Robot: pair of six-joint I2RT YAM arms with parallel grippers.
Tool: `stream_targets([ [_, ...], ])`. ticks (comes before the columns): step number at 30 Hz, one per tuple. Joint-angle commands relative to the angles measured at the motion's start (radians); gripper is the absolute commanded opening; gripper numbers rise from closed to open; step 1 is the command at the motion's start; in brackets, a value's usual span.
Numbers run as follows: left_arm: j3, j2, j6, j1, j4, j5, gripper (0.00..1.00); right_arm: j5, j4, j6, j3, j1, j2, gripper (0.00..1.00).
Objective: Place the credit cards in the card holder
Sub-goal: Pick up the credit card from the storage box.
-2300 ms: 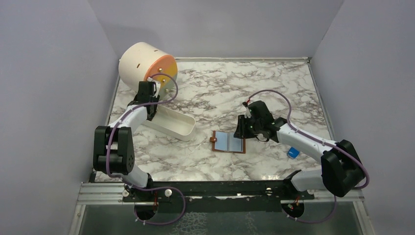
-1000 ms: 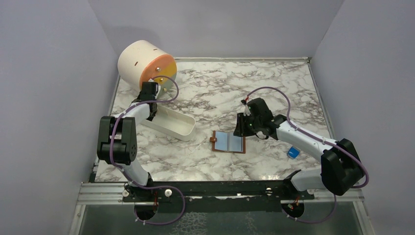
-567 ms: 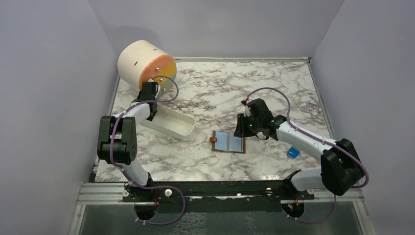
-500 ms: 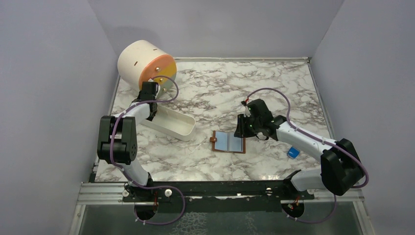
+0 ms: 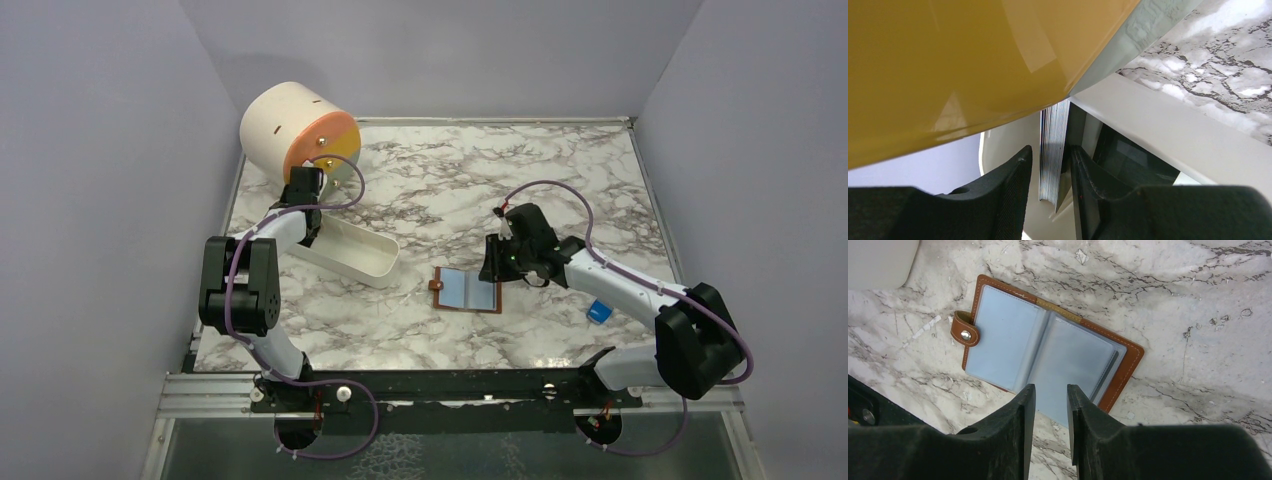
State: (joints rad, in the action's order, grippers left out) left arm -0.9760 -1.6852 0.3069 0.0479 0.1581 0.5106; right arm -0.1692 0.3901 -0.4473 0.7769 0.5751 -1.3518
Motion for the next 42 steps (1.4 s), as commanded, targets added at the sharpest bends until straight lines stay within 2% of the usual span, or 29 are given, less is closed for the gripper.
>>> stream_targets([
  [1, -0.041, 0.000, 0.006, -0.006, -0.006, 0.042, 0.36, 0.004, -0.022, 0.007, -0.017, 0.005, 0.019, 0.30],
  [6, -0.040, 0.004, 0.009, -0.004, -0.005, 0.043, 0.39, -0.001, -0.025, 0.007, -0.017, 0.005, 0.017, 0.29],
  [14, -0.045, -0.008, 0.011, -0.002, -0.001, 0.051, 0.37, -0.013, -0.031, 0.006, -0.013, 0.005, 0.001, 0.29],
  [18, -0.046, -0.010, 0.012, 0.001, 0.001, 0.052, 0.30, -0.013, -0.036, 0.006, -0.017, 0.005, 0.000, 0.29],
  [24, -0.046, -0.010, 0.018, 0.010, 0.006, 0.072, 0.25, -0.018, -0.042, 0.005, -0.018, 0.004, -0.007, 0.29],
  [35, -0.058, -0.004, 0.009, 0.033, 0.047, 0.066, 0.01, -0.019, -0.043, 0.005, -0.027, 0.005, 0.007, 0.29],
  [42, -0.067, 0.008, -0.003, 0.033, 0.074, 0.042, 0.00, -0.009, -0.037, 0.008, -0.035, 0.005, 0.033, 0.29],
])
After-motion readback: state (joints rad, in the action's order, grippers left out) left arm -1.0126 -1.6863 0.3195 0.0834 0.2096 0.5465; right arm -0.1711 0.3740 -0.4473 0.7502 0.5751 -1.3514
